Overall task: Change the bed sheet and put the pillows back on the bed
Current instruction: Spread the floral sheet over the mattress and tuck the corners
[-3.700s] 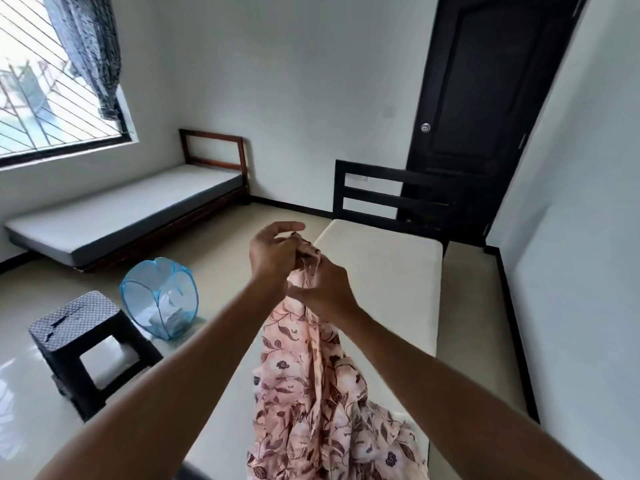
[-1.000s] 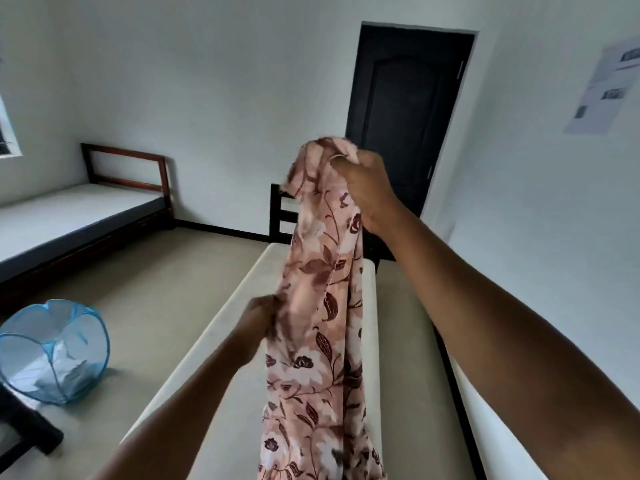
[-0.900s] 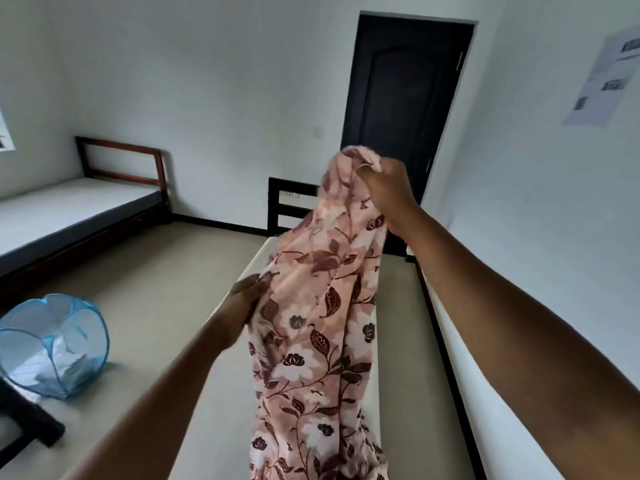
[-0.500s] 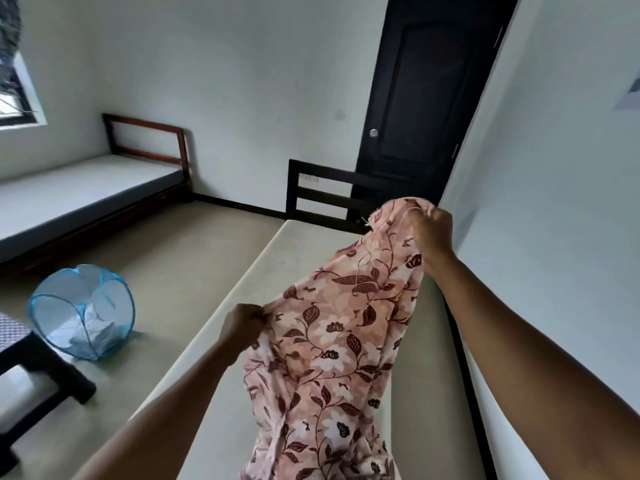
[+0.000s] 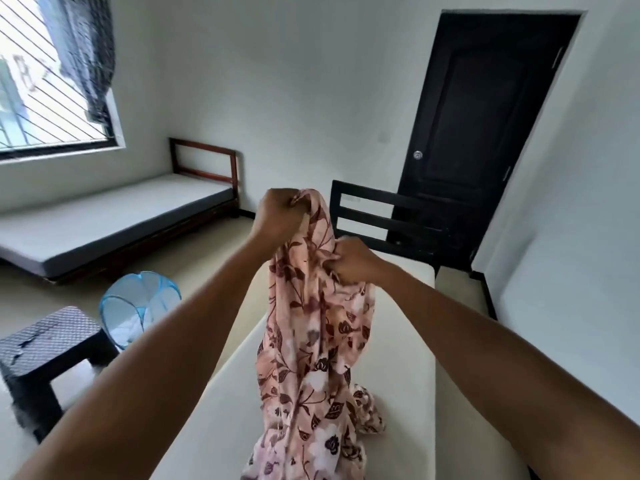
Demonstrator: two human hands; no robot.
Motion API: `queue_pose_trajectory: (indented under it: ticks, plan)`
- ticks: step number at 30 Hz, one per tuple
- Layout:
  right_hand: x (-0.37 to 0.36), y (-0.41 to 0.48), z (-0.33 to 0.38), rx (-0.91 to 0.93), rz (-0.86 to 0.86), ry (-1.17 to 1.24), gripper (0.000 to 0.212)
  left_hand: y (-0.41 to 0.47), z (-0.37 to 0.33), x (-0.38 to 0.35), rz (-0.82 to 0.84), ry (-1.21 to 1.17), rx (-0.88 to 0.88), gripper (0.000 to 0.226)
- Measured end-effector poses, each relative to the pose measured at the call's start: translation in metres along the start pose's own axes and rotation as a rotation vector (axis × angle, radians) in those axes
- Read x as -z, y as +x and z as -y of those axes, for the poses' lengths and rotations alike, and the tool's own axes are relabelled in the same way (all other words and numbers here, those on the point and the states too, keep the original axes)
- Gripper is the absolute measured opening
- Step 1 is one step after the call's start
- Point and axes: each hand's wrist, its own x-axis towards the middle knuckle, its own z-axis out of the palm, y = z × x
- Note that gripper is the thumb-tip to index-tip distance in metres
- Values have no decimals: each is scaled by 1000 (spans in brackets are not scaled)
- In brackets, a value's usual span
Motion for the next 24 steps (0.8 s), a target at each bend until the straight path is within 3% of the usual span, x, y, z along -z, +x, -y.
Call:
queue_pose_trajectory:
  ticks: [4, 8, 12, 14, 16, 17, 21, 24]
  plan:
    - [38, 48, 44, 17, -266, 83, 22, -15, 42, 51, -50, 149, 92, 45]
    - [81, 82, 103, 193, -501, 216, 27, -29, 74, 87, -30, 382, 258, 33]
    - [109, 91, 123, 280, -642, 514, 41, -40, 106, 92, -150, 410, 398, 20]
    - [109, 80, 100, 199, -656, 435, 35, -49, 131, 95, -206, 436, 489, 21]
    - [100, 67, 50, 40, -621, 289, 17, -57, 149, 104, -239, 389, 538, 21]
    - [94, 58, 23, -63, -581, 231, 12, -57, 154, 108, -270, 340, 534, 21]
    - [67, 19, -52, -397, -528, 88, 28, -34, 110, 108, -407, 298, 314, 20]
    - [55, 14, -50, -371, -585, 202, 20, -7, 57, 82, -250, 254, 53, 24]
